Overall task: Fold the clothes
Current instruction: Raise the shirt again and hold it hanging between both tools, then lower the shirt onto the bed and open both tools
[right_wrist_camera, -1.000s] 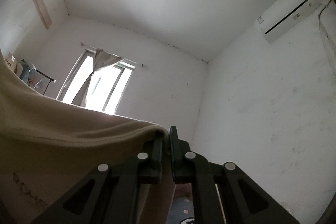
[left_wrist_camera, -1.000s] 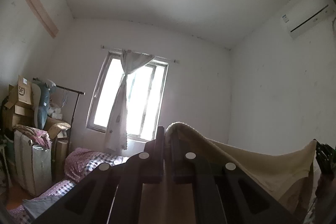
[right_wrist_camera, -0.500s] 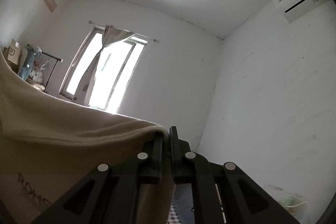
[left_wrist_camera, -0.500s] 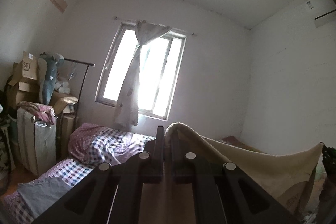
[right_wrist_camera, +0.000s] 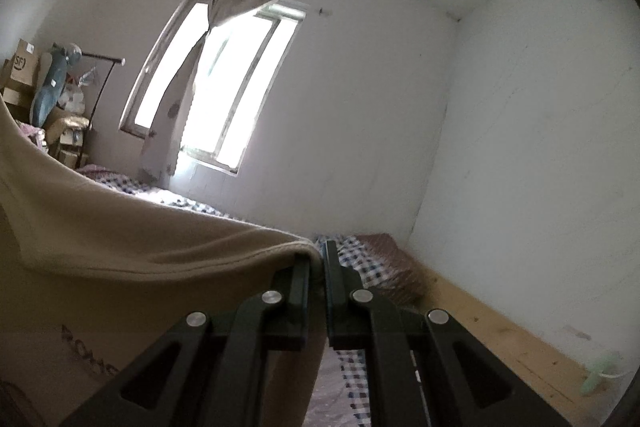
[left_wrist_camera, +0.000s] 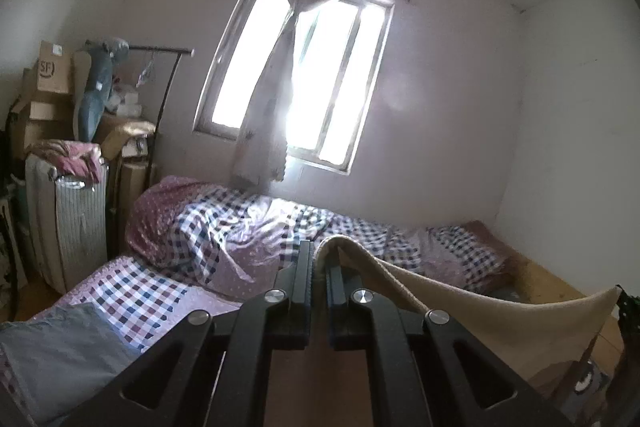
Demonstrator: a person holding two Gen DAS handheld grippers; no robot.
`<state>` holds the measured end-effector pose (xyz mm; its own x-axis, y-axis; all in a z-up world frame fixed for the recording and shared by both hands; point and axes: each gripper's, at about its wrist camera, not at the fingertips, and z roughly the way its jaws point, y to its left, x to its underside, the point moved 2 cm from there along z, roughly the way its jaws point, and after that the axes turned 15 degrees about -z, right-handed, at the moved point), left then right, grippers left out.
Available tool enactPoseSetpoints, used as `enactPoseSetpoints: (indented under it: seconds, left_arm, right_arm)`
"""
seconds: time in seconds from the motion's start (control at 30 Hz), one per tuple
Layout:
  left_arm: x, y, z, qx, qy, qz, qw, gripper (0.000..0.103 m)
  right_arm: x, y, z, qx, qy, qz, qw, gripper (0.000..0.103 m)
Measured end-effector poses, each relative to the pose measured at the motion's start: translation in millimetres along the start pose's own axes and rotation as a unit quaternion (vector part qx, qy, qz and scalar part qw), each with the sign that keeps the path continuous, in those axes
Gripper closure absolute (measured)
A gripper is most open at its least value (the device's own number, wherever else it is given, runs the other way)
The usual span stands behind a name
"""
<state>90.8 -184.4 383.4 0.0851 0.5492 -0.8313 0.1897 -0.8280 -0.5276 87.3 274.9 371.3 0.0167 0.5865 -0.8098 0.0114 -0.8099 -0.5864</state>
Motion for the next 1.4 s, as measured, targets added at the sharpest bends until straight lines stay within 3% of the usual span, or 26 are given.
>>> enactPoseSetpoints:
  seconds: [0.2, 0.4, 0.8, 1.17, 1.4]
  left_arm:
    - [10.7, 12.5, 96.3, -0.029, 0.018, -0.009, 0.9994, 0.099]
    - [53.0, 32.1, 196.8, -0.076, 0.051, -0.006, 0.9958, 0.099]
    - [160.7, 101.8, 376.5, -0.160, 0.152, 0.011, 0.9753, 0.099]
    - [264.6, 175.3, 496.9, -0.216, 0.246, 0.043, 0.9439, 0.099]
    - [311.0, 203.4, 525.1, -0.238, 0.273, 0.046, 0.9311, 0.099]
  right_arm:
    - [10.4, 23.0, 83.3, -0.011, 0.011, -0.011, 1.000, 0.098]
    - [34.5, 53.3, 192.0, -0.052, 0.049, 0.007, 0.997, 0.098]
    - [176.3, 173.1, 408.4, -0.124, 0.186, -0.026, 0.974, 0.098]
    - [287.8, 274.5, 511.3, -0.176, 0.283, -0.040, 0.942, 0.098]
    - [344.7, 323.6, 541.4, -0.201, 0.330, -0.074, 0.919, 0.098]
